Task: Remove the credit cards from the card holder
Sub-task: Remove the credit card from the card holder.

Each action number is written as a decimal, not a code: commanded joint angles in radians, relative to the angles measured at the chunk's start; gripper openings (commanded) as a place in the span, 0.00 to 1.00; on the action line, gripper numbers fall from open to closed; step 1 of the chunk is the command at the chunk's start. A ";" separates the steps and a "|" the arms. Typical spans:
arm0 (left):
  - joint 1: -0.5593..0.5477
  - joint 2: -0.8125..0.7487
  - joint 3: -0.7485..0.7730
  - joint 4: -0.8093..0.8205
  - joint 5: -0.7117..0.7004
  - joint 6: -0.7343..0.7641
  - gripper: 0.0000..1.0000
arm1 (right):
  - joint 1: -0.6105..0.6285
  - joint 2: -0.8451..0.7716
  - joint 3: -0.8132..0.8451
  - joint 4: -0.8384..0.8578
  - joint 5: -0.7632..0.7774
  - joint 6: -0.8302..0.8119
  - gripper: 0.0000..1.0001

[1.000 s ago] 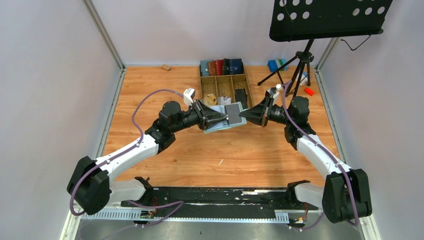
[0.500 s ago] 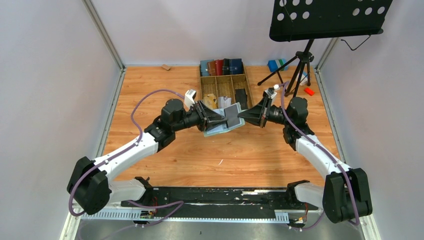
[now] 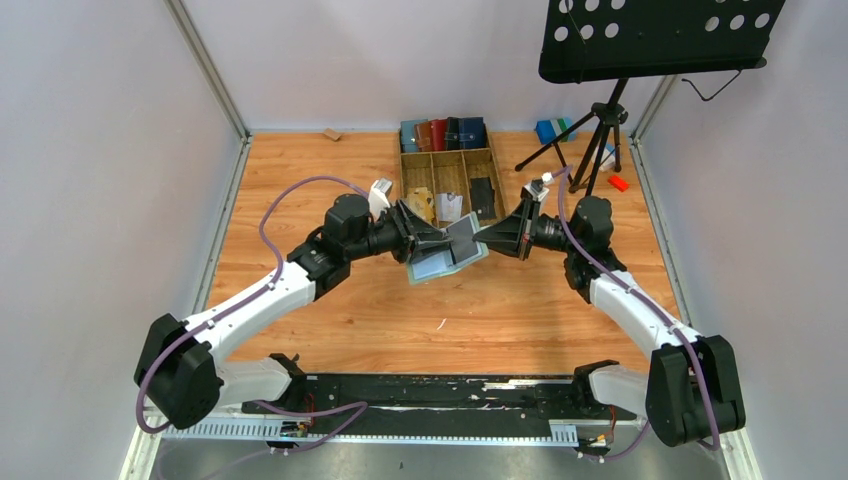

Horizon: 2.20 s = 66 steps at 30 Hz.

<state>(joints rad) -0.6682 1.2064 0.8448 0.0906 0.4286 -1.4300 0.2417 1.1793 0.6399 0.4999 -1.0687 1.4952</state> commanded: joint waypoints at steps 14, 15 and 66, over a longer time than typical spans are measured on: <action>0.007 -0.002 -0.102 0.483 -0.011 -0.177 0.16 | 0.006 0.010 -0.066 0.129 -0.020 0.064 0.00; 0.010 -0.006 -0.104 0.483 -0.010 -0.177 0.16 | 0.005 0.012 -0.068 0.129 -0.019 0.065 0.00; 0.067 -0.083 -0.100 0.228 0.100 -0.027 0.05 | -0.040 -0.026 -0.051 0.063 -0.006 0.001 0.00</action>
<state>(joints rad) -0.6060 1.1458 0.7395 0.2905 0.5045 -1.4811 0.2062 1.1774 0.5861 0.5488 -1.0767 1.5127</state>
